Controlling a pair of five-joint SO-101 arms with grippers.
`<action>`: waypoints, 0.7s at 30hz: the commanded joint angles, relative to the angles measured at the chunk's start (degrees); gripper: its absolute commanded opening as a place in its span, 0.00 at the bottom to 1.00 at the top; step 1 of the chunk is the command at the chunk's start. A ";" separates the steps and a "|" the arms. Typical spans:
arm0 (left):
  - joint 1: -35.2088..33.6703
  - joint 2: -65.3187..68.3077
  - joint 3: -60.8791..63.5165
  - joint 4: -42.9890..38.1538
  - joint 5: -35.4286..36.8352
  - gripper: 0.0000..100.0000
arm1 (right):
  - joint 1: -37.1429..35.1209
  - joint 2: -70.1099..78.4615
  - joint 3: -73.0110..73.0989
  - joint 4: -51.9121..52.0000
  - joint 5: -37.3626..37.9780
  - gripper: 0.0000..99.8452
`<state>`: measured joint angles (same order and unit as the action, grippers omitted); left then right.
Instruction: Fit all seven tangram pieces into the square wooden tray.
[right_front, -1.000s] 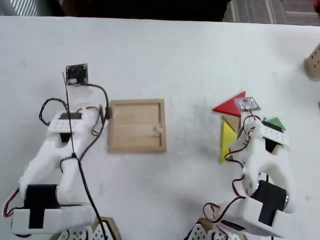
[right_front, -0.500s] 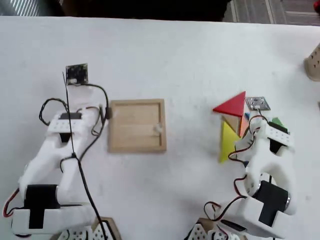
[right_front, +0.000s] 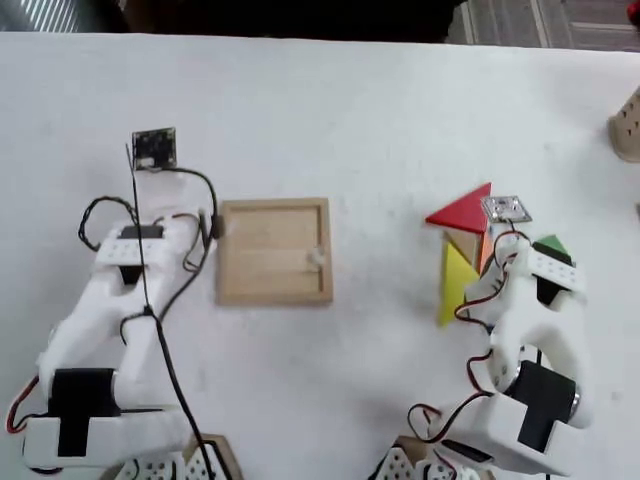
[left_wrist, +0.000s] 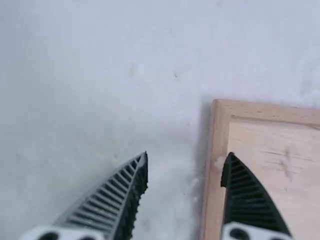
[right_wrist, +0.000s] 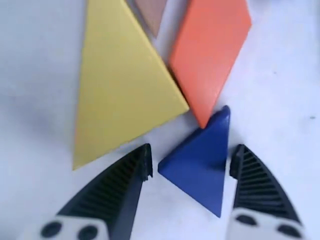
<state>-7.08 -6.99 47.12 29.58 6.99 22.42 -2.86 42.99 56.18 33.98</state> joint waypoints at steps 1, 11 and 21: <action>0.04 0.04 -3.25 -0.79 -0.53 0.25 | 1.80 0.13 -0.44 1.45 1.49 0.26; 0.04 0.04 -3.16 -0.79 -0.53 0.25 | 3.47 0.40 -0.09 1.54 0.09 0.25; 0.04 0.04 -3.16 -0.79 -0.53 0.25 | 2.95 0.13 0.62 1.54 0.09 0.22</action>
<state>-7.08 -6.99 47.12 29.58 6.99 25.05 -2.86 42.73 56.62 34.68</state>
